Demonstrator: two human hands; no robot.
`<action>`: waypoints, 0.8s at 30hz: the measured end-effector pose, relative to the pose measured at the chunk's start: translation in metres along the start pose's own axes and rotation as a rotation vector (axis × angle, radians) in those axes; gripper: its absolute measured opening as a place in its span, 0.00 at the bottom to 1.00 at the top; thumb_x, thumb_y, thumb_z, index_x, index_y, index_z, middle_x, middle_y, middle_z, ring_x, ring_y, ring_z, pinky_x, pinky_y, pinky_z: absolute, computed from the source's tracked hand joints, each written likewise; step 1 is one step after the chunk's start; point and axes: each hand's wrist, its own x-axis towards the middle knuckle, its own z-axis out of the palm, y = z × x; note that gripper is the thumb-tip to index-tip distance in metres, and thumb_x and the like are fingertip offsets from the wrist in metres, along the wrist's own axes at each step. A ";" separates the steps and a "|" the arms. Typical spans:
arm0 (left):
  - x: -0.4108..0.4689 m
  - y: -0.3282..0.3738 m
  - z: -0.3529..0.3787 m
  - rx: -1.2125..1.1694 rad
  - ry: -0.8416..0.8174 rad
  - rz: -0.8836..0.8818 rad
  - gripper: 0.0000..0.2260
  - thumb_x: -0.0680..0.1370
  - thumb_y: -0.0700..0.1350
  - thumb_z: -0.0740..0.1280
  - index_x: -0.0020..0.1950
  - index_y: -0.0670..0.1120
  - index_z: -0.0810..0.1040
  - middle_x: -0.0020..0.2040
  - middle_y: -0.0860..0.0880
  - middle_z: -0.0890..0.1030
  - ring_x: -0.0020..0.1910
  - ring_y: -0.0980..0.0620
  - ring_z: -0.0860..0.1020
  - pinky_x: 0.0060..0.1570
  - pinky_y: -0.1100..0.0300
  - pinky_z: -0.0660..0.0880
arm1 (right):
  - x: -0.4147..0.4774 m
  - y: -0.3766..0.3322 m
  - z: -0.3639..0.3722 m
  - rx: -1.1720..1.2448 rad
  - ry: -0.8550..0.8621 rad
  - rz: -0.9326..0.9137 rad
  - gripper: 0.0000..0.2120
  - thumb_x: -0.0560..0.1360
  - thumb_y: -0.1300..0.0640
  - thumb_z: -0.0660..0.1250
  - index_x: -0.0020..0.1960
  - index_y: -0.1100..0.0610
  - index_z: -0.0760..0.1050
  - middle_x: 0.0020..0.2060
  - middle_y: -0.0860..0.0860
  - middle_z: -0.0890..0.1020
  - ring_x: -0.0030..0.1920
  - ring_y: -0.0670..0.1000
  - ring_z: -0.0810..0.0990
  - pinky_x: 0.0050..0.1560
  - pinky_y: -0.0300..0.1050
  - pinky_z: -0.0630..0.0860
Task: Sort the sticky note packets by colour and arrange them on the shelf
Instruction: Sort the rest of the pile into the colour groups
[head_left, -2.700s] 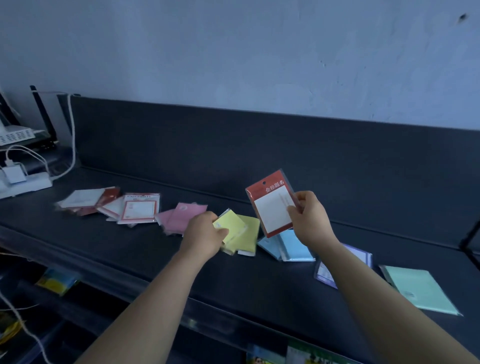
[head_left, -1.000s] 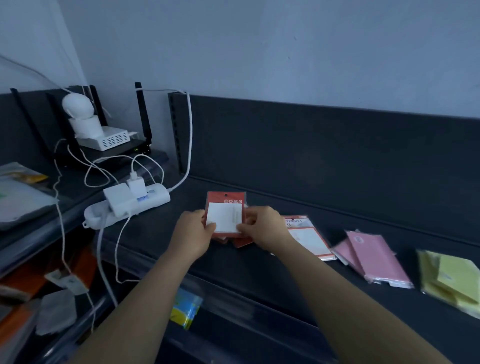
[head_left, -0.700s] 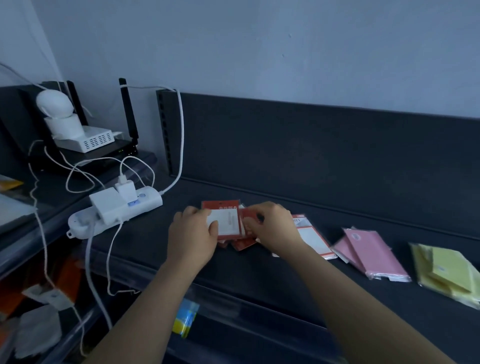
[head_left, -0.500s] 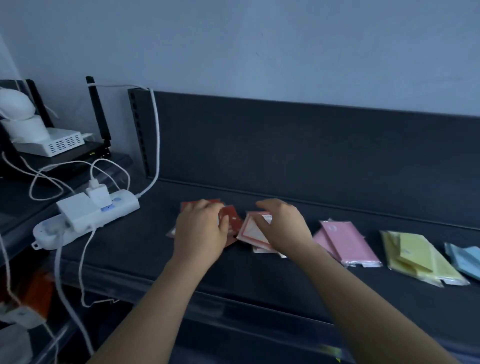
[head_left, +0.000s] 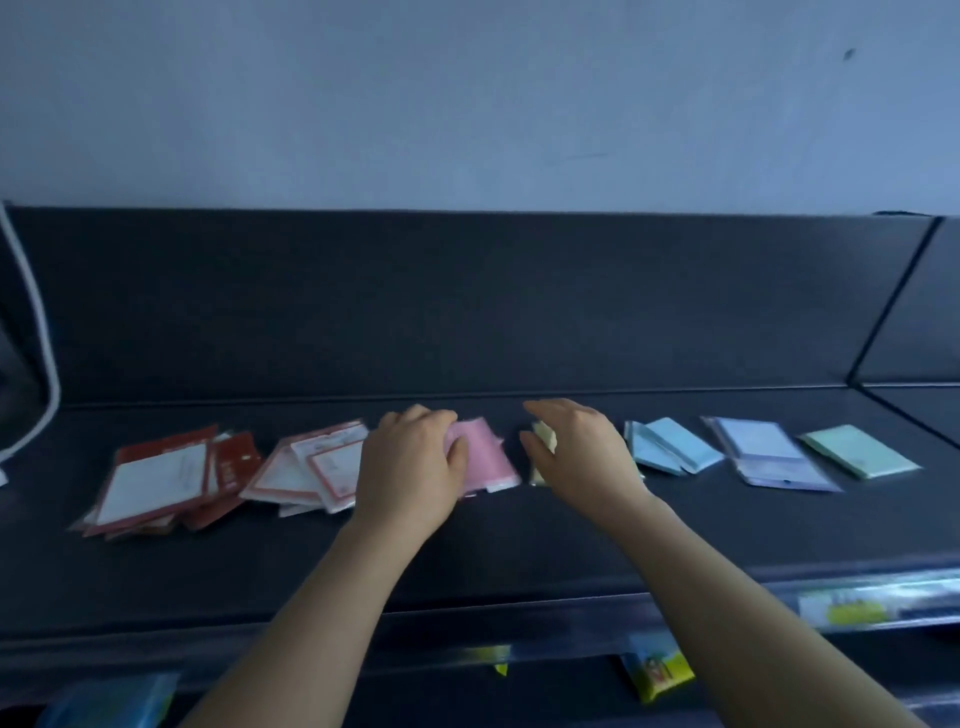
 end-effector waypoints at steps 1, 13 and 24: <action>0.002 0.018 0.008 -0.018 -0.003 0.010 0.15 0.80 0.49 0.62 0.65 0.48 0.77 0.59 0.49 0.80 0.57 0.46 0.75 0.56 0.54 0.71 | -0.004 0.017 -0.010 0.000 0.004 0.014 0.16 0.77 0.56 0.64 0.63 0.59 0.76 0.59 0.53 0.80 0.60 0.57 0.76 0.61 0.48 0.70; 0.008 0.231 0.116 -0.136 -0.092 0.098 0.13 0.79 0.49 0.62 0.61 0.49 0.79 0.54 0.50 0.80 0.53 0.46 0.75 0.53 0.55 0.71 | -0.063 0.227 -0.125 -0.116 0.022 0.182 0.14 0.77 0.56 0.62 0.61 0.59 0.77 0.57 0.53 0.81 0.57 0.58 0.76 0.54 0.46 0.71; 0.037 0.373 0.194 -0.190 -0.218 0.217 0.14 0.80 0.50 0.61 0.63 0.49 0.77 0.56 0.50 0.80 0.56 0.46 0.74 0.57 0.54 0.70 | -0.092 0.368 -0.189 -0.186 0.053 0.386 0.13 0.76 0.58 0.62 0.56 0.64 0.76 0.50 0.59 0.81 0.52 0.62 0.77 0.51 0.49 0.71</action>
